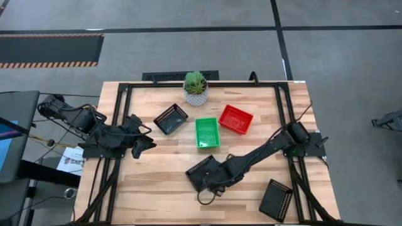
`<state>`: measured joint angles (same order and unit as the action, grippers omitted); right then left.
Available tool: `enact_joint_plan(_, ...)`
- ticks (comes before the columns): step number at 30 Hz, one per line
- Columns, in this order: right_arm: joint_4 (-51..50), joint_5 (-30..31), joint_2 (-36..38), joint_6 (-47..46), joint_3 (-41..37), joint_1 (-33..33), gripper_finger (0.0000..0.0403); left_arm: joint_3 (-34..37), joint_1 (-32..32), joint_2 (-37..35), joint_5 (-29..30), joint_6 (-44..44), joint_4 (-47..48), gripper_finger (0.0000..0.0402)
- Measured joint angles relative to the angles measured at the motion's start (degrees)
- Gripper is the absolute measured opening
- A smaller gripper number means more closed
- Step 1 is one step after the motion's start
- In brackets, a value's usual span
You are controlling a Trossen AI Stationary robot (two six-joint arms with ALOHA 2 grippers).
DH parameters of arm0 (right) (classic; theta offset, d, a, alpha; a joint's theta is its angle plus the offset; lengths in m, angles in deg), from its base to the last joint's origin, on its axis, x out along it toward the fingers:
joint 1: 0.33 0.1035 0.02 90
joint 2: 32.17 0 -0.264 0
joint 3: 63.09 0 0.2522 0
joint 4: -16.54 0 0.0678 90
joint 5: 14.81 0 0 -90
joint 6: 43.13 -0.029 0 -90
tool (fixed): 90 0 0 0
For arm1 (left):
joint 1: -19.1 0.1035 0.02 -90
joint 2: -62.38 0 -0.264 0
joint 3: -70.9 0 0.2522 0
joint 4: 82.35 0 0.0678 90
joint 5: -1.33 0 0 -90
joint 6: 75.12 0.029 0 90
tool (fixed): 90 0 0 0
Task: Stack baskets by color
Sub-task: Stack the middle black bin on the top black bin
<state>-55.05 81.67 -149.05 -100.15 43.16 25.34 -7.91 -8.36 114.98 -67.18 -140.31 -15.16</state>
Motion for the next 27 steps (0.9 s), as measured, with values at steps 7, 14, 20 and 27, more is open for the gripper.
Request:
enact_joint_plan(7, -19.44, 3.97, 4.37, 0.08, -0.02, 0.06, 0.0174, 0.00, 0.00, 0.02, 0.39, 0.26, -0.17, 0.0162)
enact_joint_plan(14, -25.27, 8.62, 9.33, -5.24, -0.06, -1.24, 0.0172, 0.00, 0.02, 0.02, 1.66, 0.37, -0.24, 0.0162)
enact_joint_plan(20, -15.36, 8.46, 13.15, -23.97, 0.02, 2.12, 0.0182, 0.00, 0.00, 0.02, 4.34, -2.45, -0.42, 0.0162)
enact_joint_plan(27, -10.89, 8.63, 9.62, -39.69, -0.05, 6.57, 0.0195, 0.00, 0.00, 0.02, 5.09, -1.74, -0.32, 0.0162)
